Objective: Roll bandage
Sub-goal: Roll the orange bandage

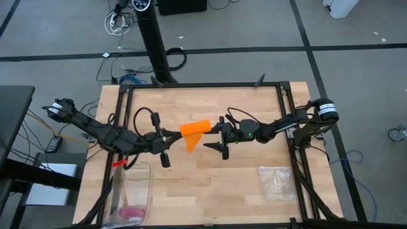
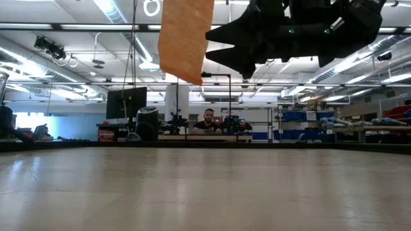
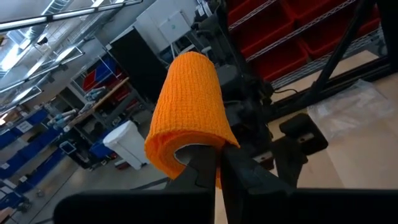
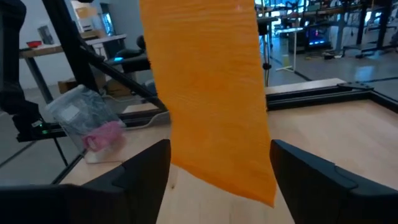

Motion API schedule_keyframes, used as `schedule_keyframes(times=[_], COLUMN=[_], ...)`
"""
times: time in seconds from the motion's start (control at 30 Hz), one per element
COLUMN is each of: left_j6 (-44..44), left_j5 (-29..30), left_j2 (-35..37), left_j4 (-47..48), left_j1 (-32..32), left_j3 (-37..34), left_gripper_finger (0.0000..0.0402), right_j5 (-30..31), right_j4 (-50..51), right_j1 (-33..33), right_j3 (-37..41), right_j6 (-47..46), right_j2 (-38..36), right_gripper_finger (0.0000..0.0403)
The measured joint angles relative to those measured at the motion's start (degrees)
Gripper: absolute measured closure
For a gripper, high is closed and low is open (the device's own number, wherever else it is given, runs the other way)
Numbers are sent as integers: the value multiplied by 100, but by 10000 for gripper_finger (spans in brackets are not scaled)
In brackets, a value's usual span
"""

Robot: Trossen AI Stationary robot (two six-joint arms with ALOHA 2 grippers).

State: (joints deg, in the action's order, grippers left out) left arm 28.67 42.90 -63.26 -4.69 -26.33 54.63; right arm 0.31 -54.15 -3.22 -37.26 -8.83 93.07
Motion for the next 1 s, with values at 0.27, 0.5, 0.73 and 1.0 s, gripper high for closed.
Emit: schedule_keyframes(times=[0.27, 0.5, 0.73, 1.0], left_j6=[26, -20, -25, -39], left_j5=[9, 15, 15, 14], left_j2=[42, 42, 42, 42], left_j4=[6, 41, 44, 47], left_j1=[9, 9, 9, 9], left_j3=[2, 2, 2, 2], left_gripper_finger=[391, 391, 391, 391], right_j5=[-58, 14, 74, 576], right_j4=[617, 1452, 2015, 2521], right_j1=[0, 2, 2, 50], right_j3=[4, 8, 9, 7], right_j6=[106, 159, 249, 349], right_j2=[-351, -685, -1220, -1528], right_gripper_finger=[106, 91, 84, 87])
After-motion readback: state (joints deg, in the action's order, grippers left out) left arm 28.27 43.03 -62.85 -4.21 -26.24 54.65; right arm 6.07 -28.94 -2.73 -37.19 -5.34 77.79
